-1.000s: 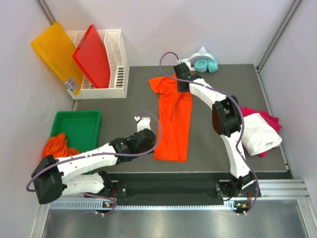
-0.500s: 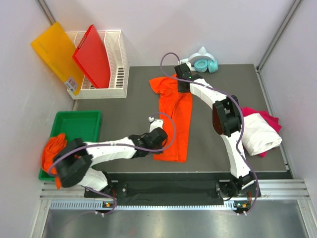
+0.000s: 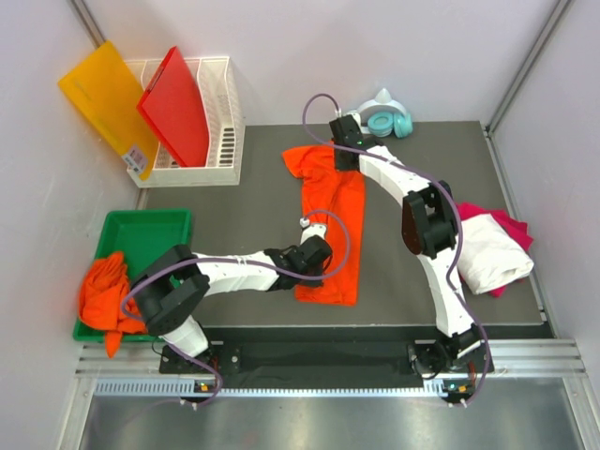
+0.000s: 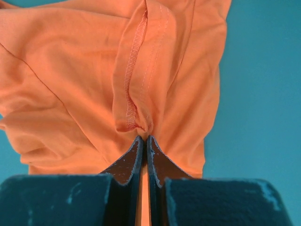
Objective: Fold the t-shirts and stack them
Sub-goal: Grab the bottom of the folded rectangular tshirt with both arms
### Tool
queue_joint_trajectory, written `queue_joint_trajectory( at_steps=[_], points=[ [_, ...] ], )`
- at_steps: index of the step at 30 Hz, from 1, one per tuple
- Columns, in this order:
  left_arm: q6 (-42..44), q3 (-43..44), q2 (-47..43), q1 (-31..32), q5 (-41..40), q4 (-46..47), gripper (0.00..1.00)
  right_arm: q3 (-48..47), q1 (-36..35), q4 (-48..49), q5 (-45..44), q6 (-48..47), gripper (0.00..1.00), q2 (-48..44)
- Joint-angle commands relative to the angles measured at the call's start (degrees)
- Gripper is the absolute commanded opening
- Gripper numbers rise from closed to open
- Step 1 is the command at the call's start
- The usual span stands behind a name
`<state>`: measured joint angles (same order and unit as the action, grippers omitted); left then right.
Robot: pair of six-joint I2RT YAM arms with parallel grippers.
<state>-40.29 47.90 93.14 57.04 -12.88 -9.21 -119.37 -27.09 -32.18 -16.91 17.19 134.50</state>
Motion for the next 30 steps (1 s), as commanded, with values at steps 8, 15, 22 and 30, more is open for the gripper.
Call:
queue_joint_trajectory(
  at_steps=[8, 15, 22, 30],
  points=[
    [-0.4, -7.64, -8.24, -0.08, 5.15, -9.06, 0.09, 0.19, 2.13, 1.16, -3.39, 2.23, 0.0, -2.13],
    [-0.93, -9.75, -10.35, 0.01, 6.38, -9.95, 0.09, 2.47, 3.62, 0.63, -3.92, 2.5, 0.0, -2.92],
    [-1.54, -9.49, -9.74, 0.09, 8.4, -9.25, 0.08, 5.11, 4.59, 0.19, -3.31, 3.29, 0.0, -1.96],
    [-1.98, -9.67, -10.0, 0.18, 8.49, -9.6, 0.07, 4.24, 4.77, 2.99, -0.76, 4.08, 0.04, -2.92]
  ],
)
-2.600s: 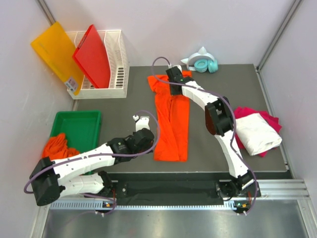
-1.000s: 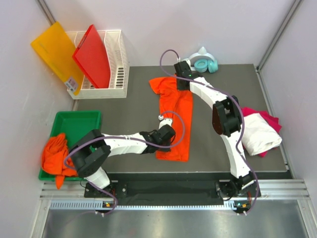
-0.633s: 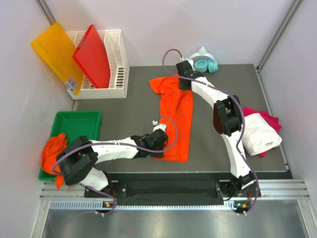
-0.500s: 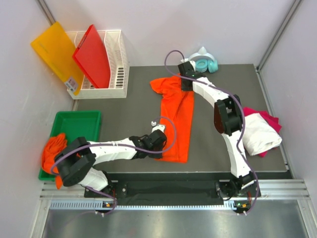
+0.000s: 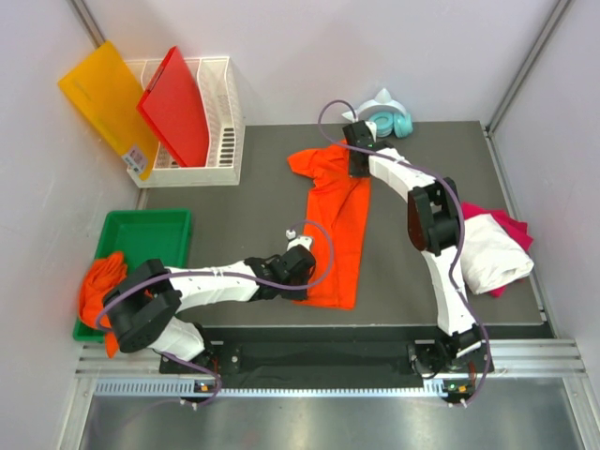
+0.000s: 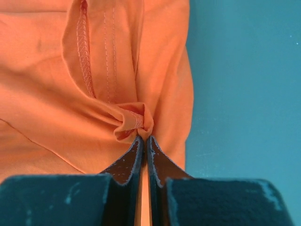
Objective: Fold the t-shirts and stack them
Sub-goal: Grab the bottom of the folded rectangular tshirt with both arms
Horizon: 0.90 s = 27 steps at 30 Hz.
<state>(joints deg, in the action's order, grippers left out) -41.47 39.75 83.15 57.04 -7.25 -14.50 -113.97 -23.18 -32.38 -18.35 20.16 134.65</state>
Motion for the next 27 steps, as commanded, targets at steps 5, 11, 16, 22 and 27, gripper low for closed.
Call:
queue_joint_trajectory(
  at_steps=[5, 11, 16, 22, 27],
  points=[
    [-0.98, -1.78, -1.24, 0.18, 2.24, -3.87, 0.06, -2.21, 0.77, 9.44, 5.94, 2.86, 0.23, -6.77],
    [-0.89, -2.22, -2.56, 0.27, 1.62, -3.95, 0.06, -14.77, 0.06, 4.79, 8.68, 1.29, 0.35, -0.29],
    [-0.28, -2.57, -3.52, 0.27, 1.44, -4.75, 0.06, -16.28, -0.11, 4.87, 8.77, -0.91, 0.37, 2.54],
    [0.43, -2.48, -3.7, 0.27, 1.71, -6.06, 0.06, -16.11, -0.9, 4.52, 8.68, -2.67, 0.37, 5.09],
    [0.6, -3.18, -6.16, 0.27, 0.83, -6.77, 0.06, -12.7, -1.69, 6.26, 10.17, -2.06, 0.31, 3.78]
  ],
)
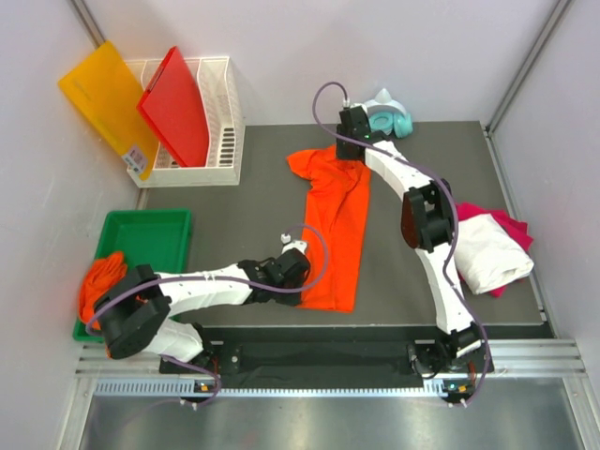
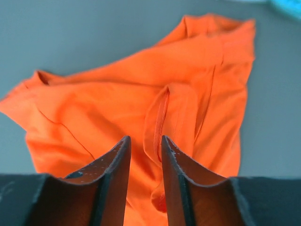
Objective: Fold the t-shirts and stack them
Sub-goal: Grab the bottom of the folded rectangular tshirt with both arms
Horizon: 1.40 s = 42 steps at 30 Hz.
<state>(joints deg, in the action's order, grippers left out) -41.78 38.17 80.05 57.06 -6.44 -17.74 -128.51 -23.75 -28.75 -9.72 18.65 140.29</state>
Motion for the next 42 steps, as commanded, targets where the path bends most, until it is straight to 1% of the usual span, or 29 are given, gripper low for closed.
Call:
queue_joint_trajectory(
  at_steps=[1, 10, 14, 18, 28, 33, 35, 37, 39, 40, 41, 42],
  points=[
    [0.82, -1.87, -3.49, 0.25, 0.02, -3.62, 0.06, 2.55, -1.3, 3.26, 1.72, -0.55, 0.31, -2.56],
    [-0.23, -1.43, -2.71, 0.25, 0.46, -3.97, 0.06, 2.3, -1.65, 1.6, 2.33, -0.29, 0.29, -0.54],
    [-1.02, -1.87, -3.06, 0.25, 0.11, -3.97, 0.06, 2.91, -1.13, -0.16, -0.29, 0.07, 0.27, -0.1],
    [-1.55, -2.14, -2.97, 0.25, 0.11, -3.53, 0.06, 4.57, -0.25, -1.92, -4.43, 0.24, 0.23, -1.15],
    [-2.43, -2.23, -1.83, 0.16, 0.2, -2.21, 0.06, 8.88, 3.09, -4.21, -7.77, 2.52, 0.21, -3.53],
    [-2.69, -2.49, -1.65, 0.25, 0.2, -1.77, 0.06, 14.15, 4.06, -2.19, -9.53, 3.14, 0.2, -6.69],
    [-2.69, -2.4, -1.48, 0.25, 0.2, -1.69, 0.06, 14.77, 4.32, -2.18, -9.71, 3.75, 0.2, -7.31],
    [-2.61, -2.23, -1.39, 0.25, 0.02, -1.6, 0.06, 15.22, 5.02, -2.1, -9.62, 4.54, 0.2, -7.83],
    [-2.61, -2.14, -1.21, 0.25, 0.02, -1.6, 0.06, 16.01, 5.46, -1.57, -7.35, 4.81, 0.19, -8.19],
    [-2.61, -2.14, -1.13, 0.25, 0.11, -1.43, 0.06, 16.62, 5.55, 0.43, -6.2, 4.46, 0.18, -9.41],
    [-2.69, -2.14, -1.13, 0.25, 0.11, -1.34, 0.06, 19.15, 5.38, 2.19, -4.19, 4.2, 0.18, -10.29],
    [-2.69, -2.14, -1.04, 0.25, 0.11, -1.25, 0.06, 20.48, 5.38, 6.56, -2.52, 3.85, 0.2, -11.34]
  ],
)
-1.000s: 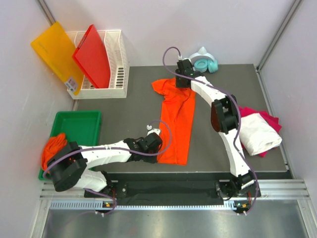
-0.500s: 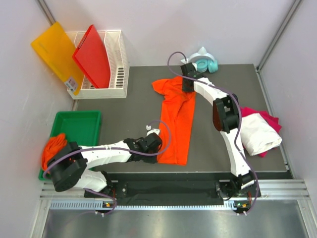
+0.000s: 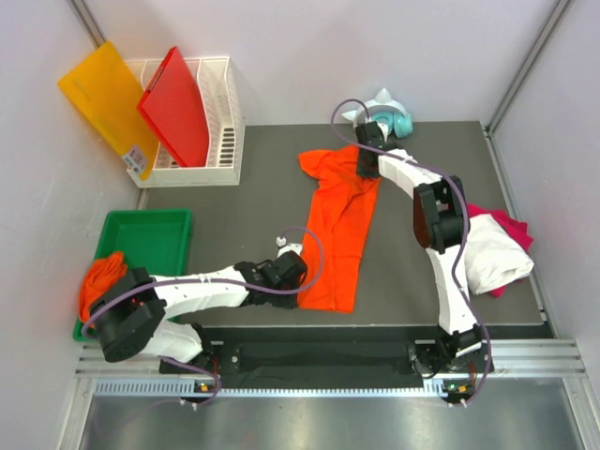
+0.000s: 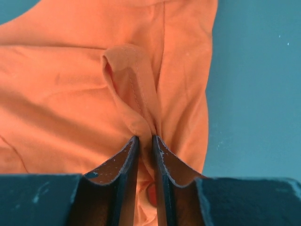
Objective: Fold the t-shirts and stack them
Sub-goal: Grab the bottom of the folded rectangular tshirt with both arms
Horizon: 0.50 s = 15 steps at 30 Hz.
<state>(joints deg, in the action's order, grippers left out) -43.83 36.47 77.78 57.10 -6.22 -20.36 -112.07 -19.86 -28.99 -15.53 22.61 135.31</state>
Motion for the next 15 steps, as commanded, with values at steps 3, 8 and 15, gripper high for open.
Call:
queue_joint_trajectory(
  at_steps=[3, 8, 15],
  points=[
    [0.24, 0.7, -0.16, 0.12, -1.77, 0.85, 0.05, 5.11, 1.31, 11.4, 10.76, 0.41, 0.25, -9.35],
    [5.59, 7.1, -5.26, 0.2, -11.51, -1.35, 0.08, -1.44, 0.08, 13.18, 14.74, 0.85, 0.35, -12.44],
    [12.8, 14.68, -2.04, 0.03, -14.79, 2.42, 0.13, -15.55, 1.04, 4.29, 14.73, -0.2, 0.38, -5.32]
  ],
)
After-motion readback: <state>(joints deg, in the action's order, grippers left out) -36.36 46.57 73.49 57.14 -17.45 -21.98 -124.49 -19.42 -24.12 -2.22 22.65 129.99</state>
